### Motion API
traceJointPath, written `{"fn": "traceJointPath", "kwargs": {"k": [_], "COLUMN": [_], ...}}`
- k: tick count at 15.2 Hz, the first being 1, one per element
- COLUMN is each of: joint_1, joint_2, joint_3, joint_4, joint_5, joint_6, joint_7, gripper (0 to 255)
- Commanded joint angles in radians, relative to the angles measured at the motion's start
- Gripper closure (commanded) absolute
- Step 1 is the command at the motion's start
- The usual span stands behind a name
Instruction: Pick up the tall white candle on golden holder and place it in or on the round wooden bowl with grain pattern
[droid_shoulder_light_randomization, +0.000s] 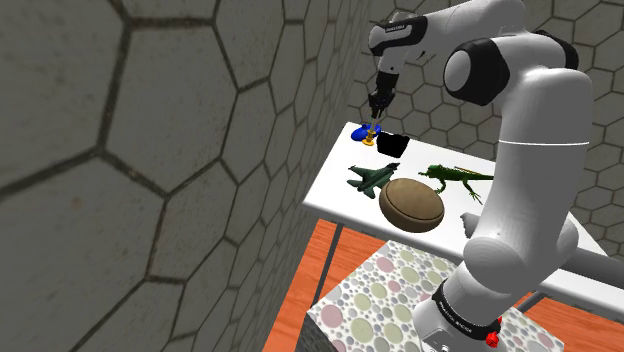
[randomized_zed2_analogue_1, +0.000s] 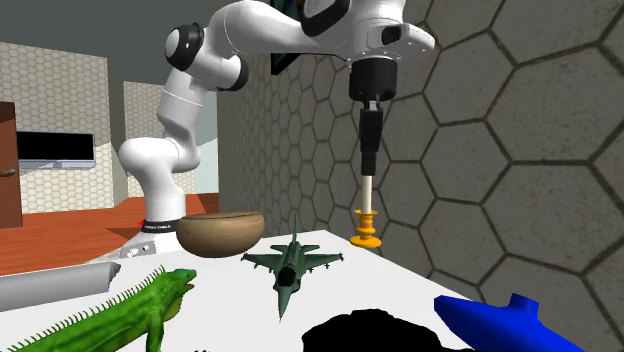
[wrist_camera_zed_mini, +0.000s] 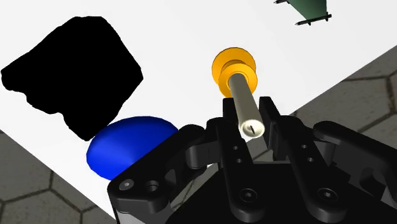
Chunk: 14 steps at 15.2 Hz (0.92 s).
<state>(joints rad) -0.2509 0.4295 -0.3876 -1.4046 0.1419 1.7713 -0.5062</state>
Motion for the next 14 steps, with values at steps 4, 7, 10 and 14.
{"fn": "traceJointPath", "kwargs": {"k": [4,7,10,14], "joint_1": [-0.007,-0.012,-0.019,-0.03], "joint_2": [0.003,0.007,0.014,0.029], "joint_3": [-0.002,-0.002,-0.003,-0.003], "joint_4": [0.073,0.12,0.171,0.249], "joint_5": [0.0,0.001,0.003,0.008], "joint_6": [-0.07,-0.113,-0.157,-0.22], "joint_7": [0.001,0.002,0.002,0.003], "gripper": [255,255,255,255]}}
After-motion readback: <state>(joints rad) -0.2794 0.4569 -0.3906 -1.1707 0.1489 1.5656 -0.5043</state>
